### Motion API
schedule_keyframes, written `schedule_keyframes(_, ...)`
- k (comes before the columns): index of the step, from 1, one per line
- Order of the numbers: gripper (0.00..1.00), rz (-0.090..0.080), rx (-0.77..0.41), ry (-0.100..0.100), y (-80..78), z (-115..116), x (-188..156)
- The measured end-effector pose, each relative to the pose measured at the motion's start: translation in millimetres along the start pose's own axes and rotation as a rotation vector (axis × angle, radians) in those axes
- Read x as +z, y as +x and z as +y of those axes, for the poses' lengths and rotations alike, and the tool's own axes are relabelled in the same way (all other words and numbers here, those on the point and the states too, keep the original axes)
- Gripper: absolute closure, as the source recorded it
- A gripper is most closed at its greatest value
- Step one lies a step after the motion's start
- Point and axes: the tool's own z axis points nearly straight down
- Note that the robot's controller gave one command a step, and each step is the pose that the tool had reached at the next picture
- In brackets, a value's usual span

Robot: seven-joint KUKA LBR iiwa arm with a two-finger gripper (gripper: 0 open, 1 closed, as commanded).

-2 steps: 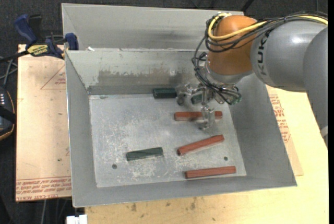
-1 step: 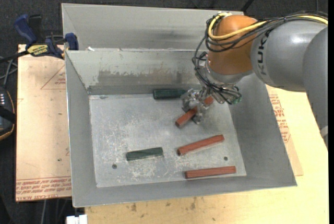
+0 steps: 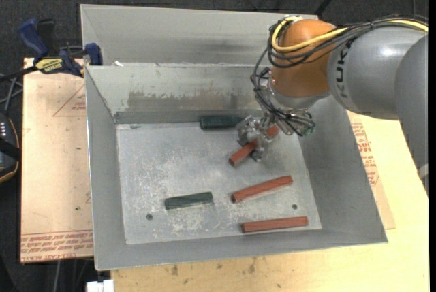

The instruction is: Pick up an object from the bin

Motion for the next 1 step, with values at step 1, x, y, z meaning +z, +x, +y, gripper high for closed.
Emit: schedule_keyframes(1, 1.00, -0.002, 0.019, 0.004, 23.4, -5.6, -172.7)
